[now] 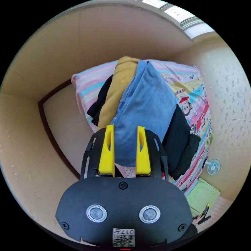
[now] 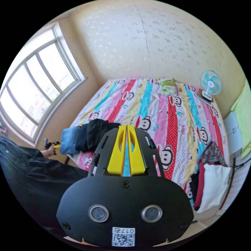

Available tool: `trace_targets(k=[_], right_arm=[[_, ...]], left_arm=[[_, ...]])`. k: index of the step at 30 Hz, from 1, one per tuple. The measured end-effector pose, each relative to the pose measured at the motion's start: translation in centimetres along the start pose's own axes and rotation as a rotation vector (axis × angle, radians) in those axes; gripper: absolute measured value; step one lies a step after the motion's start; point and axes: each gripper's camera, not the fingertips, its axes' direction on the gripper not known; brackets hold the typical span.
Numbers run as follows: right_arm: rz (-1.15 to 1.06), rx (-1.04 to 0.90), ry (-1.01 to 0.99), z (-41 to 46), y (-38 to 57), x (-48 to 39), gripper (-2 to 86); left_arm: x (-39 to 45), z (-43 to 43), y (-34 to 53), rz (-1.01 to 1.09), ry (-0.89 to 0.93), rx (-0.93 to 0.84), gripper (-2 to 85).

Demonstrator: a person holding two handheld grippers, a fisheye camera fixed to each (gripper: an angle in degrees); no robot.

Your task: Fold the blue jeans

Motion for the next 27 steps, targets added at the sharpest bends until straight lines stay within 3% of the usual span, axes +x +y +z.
trace_targets(k=[4, 7, 9, 11, 15, 20, 24, 27], right_arm=[[0.071, 0.073, 0.015, -0.2, 2.0, -3.4, 0.8], [0.026, 0.135, -0.018, -0.1, 3.2, -6.7, 1.1], [-0.037, 0.170, -0.075, 0.2, 3.5, -8.8, 1.6], [-0.098, 0.182, -0.163, 0.8, 3.4, -10.7, 2.4], [-0.255, 0.213, -0.321, 2.2, 2.8, -15.9, 7.1], [-0.503, 0.365, -0.402, 3.4, 3.3, -22.2, 15.9], [-0.607, 0.297, -0.494, 6.4, 2.6, -28.1, 29.2], [-0.689, 0.178, -0.540, 8.5, 1.4, -32.3, 29.2]], left_arm=[[1.2, -0.9, 4.9, -0.086, -0.060, 0.052, 9.6], [3.0, -4.1, 9.8, 0.029, 0.328, 0.081, 5.0], [5.6, -7.8, 13.6, 0.200, 0.615, 0.088, 4.5], [9.2, -11.1, 16.6, 0.365, 0.743, 0.099, 4.1], [20.0, -21.2, 24.4, 0.817, 0.925, 0.156, 3.8], [28.7, -32.2, 36.3, 1.229, 1.090, 0.230, 3.7], [33.4, -38.1, 49.1, 1.498, 1.302, 0.199, 3.9], [35.9, -39.3, 56.6, 1.621, 1.331, 0.107, 4.2]])
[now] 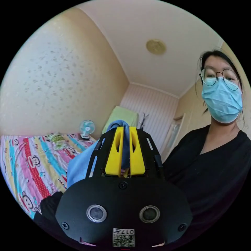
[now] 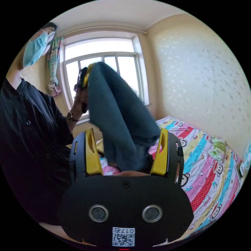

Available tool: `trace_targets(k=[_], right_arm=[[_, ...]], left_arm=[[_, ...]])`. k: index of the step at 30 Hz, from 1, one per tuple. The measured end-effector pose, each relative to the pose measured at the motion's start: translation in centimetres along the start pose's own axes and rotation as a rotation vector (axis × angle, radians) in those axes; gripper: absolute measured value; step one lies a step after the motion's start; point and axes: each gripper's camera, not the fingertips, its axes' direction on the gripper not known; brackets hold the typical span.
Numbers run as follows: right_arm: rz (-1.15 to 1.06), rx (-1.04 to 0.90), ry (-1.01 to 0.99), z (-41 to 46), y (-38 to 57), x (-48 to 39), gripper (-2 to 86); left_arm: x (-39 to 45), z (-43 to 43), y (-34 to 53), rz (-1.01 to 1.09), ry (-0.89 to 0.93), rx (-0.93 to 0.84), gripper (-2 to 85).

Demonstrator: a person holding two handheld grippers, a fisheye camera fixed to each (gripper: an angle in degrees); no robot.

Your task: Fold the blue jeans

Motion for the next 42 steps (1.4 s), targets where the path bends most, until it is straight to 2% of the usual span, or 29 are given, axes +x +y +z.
trace_targets(k=[2, 4, 6, 10, 11, 13, 15, 18, 20, 22, 23, 24, 26, 28, 30, 32, 34, 36, 37, 39, 41, 42], right_arm=[[0.018, -0.071, 0.140, 1.1, -1.6, -0.5, 23.5], [0.001, -0.177, 0.271, 1.4, -3.0, -0.2, 13.8], [0.029, -0.204, 0.315, 1.1, -3.7, 1.0, 11.7], [0.108, -0.055, 0.288, -2.7, -5.1, 3.7, 8.9], [0.114, -0.032, 0.283, -3.3, -5.3, 3.9, 8.6], [0.115, 0.015, 0.253, -4.9, -6.7, 4.5, 7.8], [0.107, 0.054, 0.221, -5.6, -7.7, 4.5, 7.5], [0.123, 0.199, 0.077, -6.9, -9.6, 4.1, 7.3], [0.094, 0.305, -0.047, -7.7, -10.7, 3.3, 7.3], [-0.024, 0.412, -0.201, -9.1, -12.1, 1.0, 7.3], [-0.062, 0.430, -0.237, -9.4, -12.3, 0.4, 7.3], [-0.137, 0.455, -0.314, -10.2, -12.5, -0.8, 7.4], [-0.256, 0.462, -0.432, -11.4, -12.2, -2.4, 7.4], [-0.376, 0.424, -0.548, -12.3, -10.9, -4.0, 7.6], [-0.401, 0.371, -0.568, -12.5, -9.1, -4.7, 7.9], [-0.336, 0.277, -0.494, -12.5, -7.1, -4.8, 8.3], [-0.137, 0.111, -0.260, -12.4, -3.8, -4.5, 8.9], [0.042, 0.005, -0.060, -12.7, -0.8, -3.9, 9.0], [0.167, -0.053, 0.057, -13.1, 1.3, -3.3, 8.9], [0.324, -0.112, 0.132, -13.8, 4.2, -2.5, 8.4], [0.414, -0.158, 0.179, -14.5, 6.1, -2.4, 8.0], [0.441, -0.102, 0.184, -15.4, 6.7, -3.0, 7.9]], left_arm=[[2.4, 2.7, -0.3, 0.020, -0.019, -0.070, 4.9], [4.3, 4.1, -0.2, 0.018, -0.126, -0.132, 6.1], [5.3, 3.5, 0.9, -0.021, -0.276, -0.153, 8.4], [4.3, -0.2, 4.8, -0.197, -0.437, -0.128, 10.0], [3.2, -1.6, 6.7, -0.310, -0.465, -0.120, 10.0], [0.7, -3.5, 10.6, -0.526, -0.375, -0.085, 10.8], [-3.1, -4.0, 17.1, -0.770, -0.019, 0.016, 14.0], [-6.7, -2.0, 25.3, -1.056, 0.300, 0.114, 16.7], [-7.8, -1.1, 29.4, -1.211, 0.361, 0.202, 18.2], [-8.9, -0.6, 32.6, -1.329, 0.440, 0.343, 20.0], [-9.4, -0.7, 34.0, -1.356, 0.499, 0.471, 21.2], [-10.1, -1.2, 34.6, -1.319, 0.532, 0.600, 21.3], [-11.1, -2.3, 34.7, -1.255, 0.498, 0.692, 21.3], [-12.3, -2.6, 34.4, -1.254, 0.418, 0.644, 20.5], [-13.9, -1.6, 33.9, -1.214, 0.443, 0.630, 14.8], [-14.3, -1.2, 33.9, -1.149, 0.491, 0.734, 5.8], [-14.2, -1.6, 33.2, -1.015, 0.520, 0.822, 8.6], [-12.9, -2.9, 30.1, -0.775, 0.445, 0.761, 12.8], [-12.3, -3.2, 29.1, -0.722, 0.397, 0.730, 13.9], [-9.4, -3.5, 25.4, -0.551, 0.209, 0.619, 18.7], [-7.0, -2.6, 22.9, -0.397, 0.143, 0.566, 22.6], [-5.4, -1.6, 21.5, -0.321, 0.104, 0.545, 25.4]])
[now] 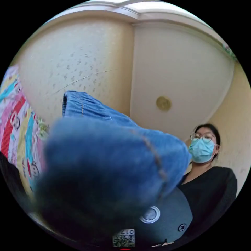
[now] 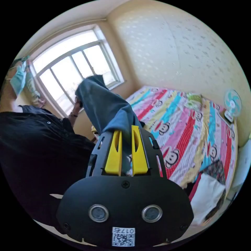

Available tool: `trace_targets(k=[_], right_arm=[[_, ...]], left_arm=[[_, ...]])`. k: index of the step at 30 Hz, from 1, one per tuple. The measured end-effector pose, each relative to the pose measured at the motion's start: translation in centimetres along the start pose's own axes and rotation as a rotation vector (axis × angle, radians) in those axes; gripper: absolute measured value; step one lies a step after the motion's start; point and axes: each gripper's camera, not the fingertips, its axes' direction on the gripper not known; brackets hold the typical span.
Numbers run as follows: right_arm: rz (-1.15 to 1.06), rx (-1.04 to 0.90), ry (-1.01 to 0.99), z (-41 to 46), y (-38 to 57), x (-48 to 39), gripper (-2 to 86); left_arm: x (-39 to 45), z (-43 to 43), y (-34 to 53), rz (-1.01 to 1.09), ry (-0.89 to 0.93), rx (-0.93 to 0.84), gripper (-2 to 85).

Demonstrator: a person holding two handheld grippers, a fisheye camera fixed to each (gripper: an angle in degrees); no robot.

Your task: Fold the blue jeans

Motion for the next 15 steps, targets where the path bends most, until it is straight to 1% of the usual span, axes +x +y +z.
trace_targets(k=[1, 2, 3, 4, 5, 6, 7, 9, 10, 11, 12, 13, 14, 15], right_arm=[[-0.011, 0.101, -0.060, -1.1, 0.4, -0.7, 8.3], [-0.026, 0.156, -0.102, -1.5, 0.3, -1.2, 8.5], [-0.052, 0.245, -0.183, -1.9, -0.2, -2.2, 9.5], [-0.081, 0.292, -0.264, -1.5, -1.3, -3.5, 11.0], [-0.098, 0.297, -0.304, -1.1, -2.1, -4.3, 12.1], [-0.137, 0.282, -0.370, -0.1, -3.8, -6.1, 14.1], [-0.175, 0.271, -0.401, 1.2, -5.5, -8.2, 16.1], [-0.221, 0.272, -0.392, 2.6, -7.4, -11.1, 17.7], [-0.249, 0.271, -0.368, 3.2, -8.3, -12.8, 18.0], [-0.262, 0.262, -0.352, 3.4, -8.7, -13.7, 18.2], [-0.291, 0.228, -0.306, 3.9, -9.2, -15.2, 18.1], [-0.302, 0.197, -0.218, 4.0, -9.3, -16.4, 17.8], [-0.305, 0.188, -0.172, 4.0, -9.2, -16.9, 17.7], [-0.312, 0.191, -0.144, 3.8, -8.8, -17.4, 17.2]], left_arm=[[0.9, 0.9, 0.1, 0.037, -0.020, -0.011, 26.8], [2.6, 3.1, 0.6, 0.102, -0.087, -0.044, 29.8], [4.2, 6.0, 1.5, 0.168, -0.193, -0.115, 33.0], [4.9, 7.7, 2.2, 0.203, -0.261, -0.169, 34.6], [5.8, 11.3, 4.1, 0.267, -0.388, -0.270, 38.1], [6.4, 14.6, 6.7, 0.315, -0.475, -0.343, 41.8], [6.6, 16.0, 8.1, 0.332, -0.506, -0.373, 43.8], [6.7, 20.2, 13.9, 0.375, -0.545, -0.466, 52.3], [6.6, 20.9, 15.2, 0.378, -0.550, -0.488, 54.6], [6.7, 22.2, 17.8, 0.393, -0.577, -0.527, 59.6], [6.7, 23.1, 20.0, 0.399, -0.616, -0.557, 62.0], [6.7, 23.3, 20.9, 0.398, -0.642, -0.558, 61.9], [6.6, 23.2, 22.1, 0.396, -0.686, -0.549, 61.8], [6.4, 23.1, 22.9, 0.407, -0.683, -0.566, 61.6]])
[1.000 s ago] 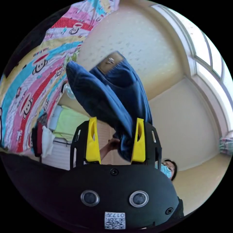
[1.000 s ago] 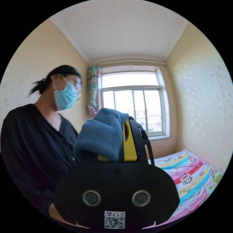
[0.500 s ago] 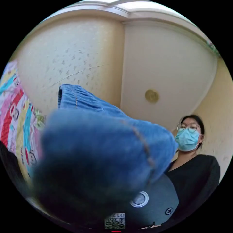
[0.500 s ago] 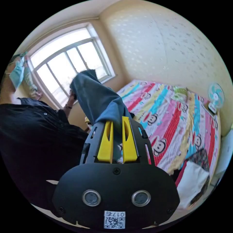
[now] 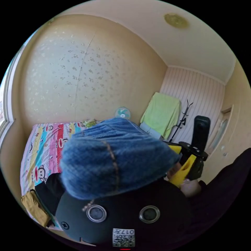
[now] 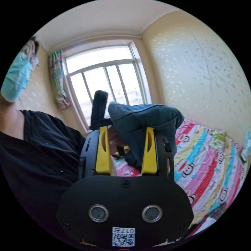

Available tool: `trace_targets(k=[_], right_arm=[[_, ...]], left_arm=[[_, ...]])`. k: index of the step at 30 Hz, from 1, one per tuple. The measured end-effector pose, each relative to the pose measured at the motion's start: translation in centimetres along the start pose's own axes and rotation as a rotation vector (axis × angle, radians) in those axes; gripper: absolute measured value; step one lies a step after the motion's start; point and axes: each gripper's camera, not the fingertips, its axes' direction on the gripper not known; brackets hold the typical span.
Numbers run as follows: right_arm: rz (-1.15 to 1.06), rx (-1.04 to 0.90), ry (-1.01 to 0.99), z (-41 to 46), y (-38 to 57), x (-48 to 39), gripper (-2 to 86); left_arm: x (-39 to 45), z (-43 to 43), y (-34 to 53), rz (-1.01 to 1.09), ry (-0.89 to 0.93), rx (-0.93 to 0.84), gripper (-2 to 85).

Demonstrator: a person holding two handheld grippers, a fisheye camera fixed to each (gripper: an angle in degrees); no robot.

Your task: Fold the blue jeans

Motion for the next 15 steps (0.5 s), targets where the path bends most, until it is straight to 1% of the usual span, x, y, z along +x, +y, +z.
trace_targets(k=[1, 3, 4, 5, 6, 7, 8, 9, 10, 11, 13, 15], right_arm=[[0.024, 0.020, -0.009, -0.4, 0.3, -0.1, 16.6], [0.036, 0.051, -0.031, -1.0, 0.6, 0.0, 15.2], [0.042, 0.062, -0.079, -1.5, 0.8, 0.5, 13.7], [0.049, 0.067, -0.107, -1.8, 0.8, 0.9, 12.9], [0.057, 0.081, -0.140, -2.7, 1.0, 1.5, 9.6], [0.043, 0.130, -0.157, -4.0, 1.3, 1.9, 7.0], [0.031, 0.151, -0.168, -4.7, 1.4, 2.1, 6.0], [0.017, 0.171, -0.172, -6.0, 1.4, 2.4, 4.7], [0.014, 0.179, -0.131, -7.5, 1.1, 2.7, 3.9], [0.012, 0.191, -0.095, -8.5, 1.0, 2.8, 3.7], [-0.018, 0.240, 0.052, -13.0, 0.1, 2.8, 3.0], [-0.057, 0.309, 0.085, -17.1, -0.4, 2.6, 2.7]], left_arm=[[0.1, 0.2, 0.3, 0.013, 0.009, -0.004, 58.0], [0.7, 0.7, 1.2, 0.059, 0.023, -0.030, 43.9], [0.8, 0.8, 1.3, 0.075, 0.024, -0.039, 40.4], [0.8, 0.9, 1.6, 0.104, 0.032, -0.055, 33.7], [0.8, 0.7, 1.8, 0.132, 0.051, -0.068, 27.2], [0.8, 0.6, 1.9, 0.150, 0.060, -0.077, 23.9], [0.9, 0.4, 2.2, 0.190, 0.067, -0.092, 17.4], [0.9, 0.0, 2.4, 0.215, 0.040, -0.093, 11.0], [0.9, -0.3, 2.5, 0.222, 0.019, -0.093, 7.7], [0.8, -0.9, 2.5, 0.233, -0.015, -0.094, 1.1], [0.5, -2.5, 2.4, 0.264, -0.022, -0.072, 1.5], [-0.2, -6.3, 2.1, 0.296, 0.097, 0.007, 2.4]])
